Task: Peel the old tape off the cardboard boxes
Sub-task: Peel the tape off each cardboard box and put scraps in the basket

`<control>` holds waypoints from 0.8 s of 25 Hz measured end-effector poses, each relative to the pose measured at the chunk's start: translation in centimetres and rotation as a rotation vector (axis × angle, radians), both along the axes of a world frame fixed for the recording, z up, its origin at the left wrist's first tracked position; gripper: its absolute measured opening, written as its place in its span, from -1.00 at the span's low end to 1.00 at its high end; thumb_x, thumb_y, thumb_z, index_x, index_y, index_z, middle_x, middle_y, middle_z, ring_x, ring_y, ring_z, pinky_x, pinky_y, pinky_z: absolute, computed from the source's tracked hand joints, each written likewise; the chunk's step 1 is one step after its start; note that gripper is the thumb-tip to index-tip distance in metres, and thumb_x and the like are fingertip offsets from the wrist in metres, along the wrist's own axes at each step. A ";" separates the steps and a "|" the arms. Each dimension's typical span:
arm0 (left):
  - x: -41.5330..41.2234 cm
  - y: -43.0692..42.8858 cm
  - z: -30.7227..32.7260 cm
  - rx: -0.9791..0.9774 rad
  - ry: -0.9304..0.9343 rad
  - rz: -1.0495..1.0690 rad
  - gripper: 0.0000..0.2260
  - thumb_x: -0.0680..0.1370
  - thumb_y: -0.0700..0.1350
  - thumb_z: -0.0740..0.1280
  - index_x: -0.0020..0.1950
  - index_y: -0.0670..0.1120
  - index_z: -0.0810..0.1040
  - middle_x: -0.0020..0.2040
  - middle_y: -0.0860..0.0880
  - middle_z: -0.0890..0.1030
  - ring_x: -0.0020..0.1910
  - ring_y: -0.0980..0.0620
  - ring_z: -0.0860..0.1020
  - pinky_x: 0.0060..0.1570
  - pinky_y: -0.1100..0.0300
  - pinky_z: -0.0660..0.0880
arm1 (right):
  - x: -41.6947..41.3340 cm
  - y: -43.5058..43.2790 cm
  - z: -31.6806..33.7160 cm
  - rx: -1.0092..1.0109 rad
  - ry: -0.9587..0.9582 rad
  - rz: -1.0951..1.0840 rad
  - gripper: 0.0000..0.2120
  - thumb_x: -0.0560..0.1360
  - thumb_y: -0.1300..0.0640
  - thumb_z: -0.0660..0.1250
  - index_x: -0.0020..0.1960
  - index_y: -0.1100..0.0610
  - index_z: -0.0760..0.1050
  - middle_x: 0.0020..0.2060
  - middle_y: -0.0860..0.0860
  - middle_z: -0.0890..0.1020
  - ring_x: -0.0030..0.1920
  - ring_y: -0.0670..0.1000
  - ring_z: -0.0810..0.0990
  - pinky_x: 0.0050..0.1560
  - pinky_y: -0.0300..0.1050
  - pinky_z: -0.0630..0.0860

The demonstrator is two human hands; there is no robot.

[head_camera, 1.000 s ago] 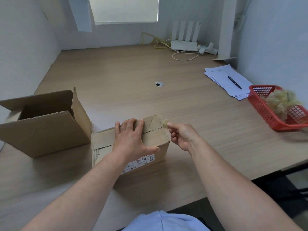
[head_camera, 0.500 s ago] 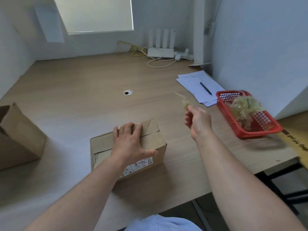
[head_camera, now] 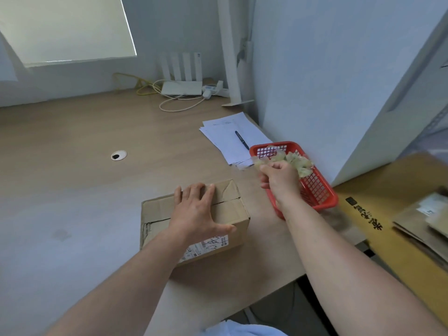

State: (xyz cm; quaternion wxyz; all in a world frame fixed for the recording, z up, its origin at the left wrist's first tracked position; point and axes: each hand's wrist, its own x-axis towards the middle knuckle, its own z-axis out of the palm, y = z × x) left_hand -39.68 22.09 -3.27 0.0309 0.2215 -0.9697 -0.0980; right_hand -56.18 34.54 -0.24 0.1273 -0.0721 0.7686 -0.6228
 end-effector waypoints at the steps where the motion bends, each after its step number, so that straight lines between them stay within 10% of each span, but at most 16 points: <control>1: -0.9 -0.1 0.1 -0.001 -0.002 -0.004 0.02 0.23 0.53 0.24 0.54 0.04 0.07 0.45 -0.05 0.14 0.48 -0.03 0.01 0.46 -0.09 -0.27 | -1.1 0.4 0.0 0.018 0.006 -0.041 -0.87 0.43 0.19 0.38 -0.08 0.20 0.48 -0.35 0.05 0.60 -0.39 0.00 0.57 -0.23 -0.02 0.58; 8: -6.5 -1.2 -0.1 -0.019 -0.007 -0.019 0.02 0.23 0.54 0.21 0.54 0.04 0.04 0.45 -0.04 0.13 0.48 -0.05 0.00 0.46 -0.09 -0.27 | -9.1 3.2 -0.2 0.260 0.408 -0.351 -0.95 0.50 0.22 0.27 -0.12 0.10 0.44 -0.13 0.00 0.57 -0.15 -0.01 0.50 -0.19 -0.25 0.31; 16: -7.7 -1.7 -0.5 -0.034 0.005 -0.015 0.10 0.10 0.59 0.03 0.52 0.03 0.05 0.41 -0.02 0.13 0.46 -0.03 0.00 0.45 -0.07 -0.32 | -11.6 2.0 -4.5 0.958 0.466 0.042 -0.71 0.54 0.08 0.12 -0.06 0.04 0.63 0.14 0.10 0.54 0.16 0.15 0.41 0.17 0.04 0.36; 20: -7.8 -1.7 -0.5 -0.029 -0.003 -0.018 0.11 0.09 0.59 0.02 0.53 0.03 0.04 0.42 -0.02 0.13 0.46 -0.03 -0.01 0.46 -0.08 -0.32 | -11.6 1.5 -3.3 0.970 0.487 0.057 -0.66 0.56 0.07 0.06 -0.05 0.08 0.61 0.05 0.11 0.54 0.07 0.12 0.44 0.18 0.06 0.27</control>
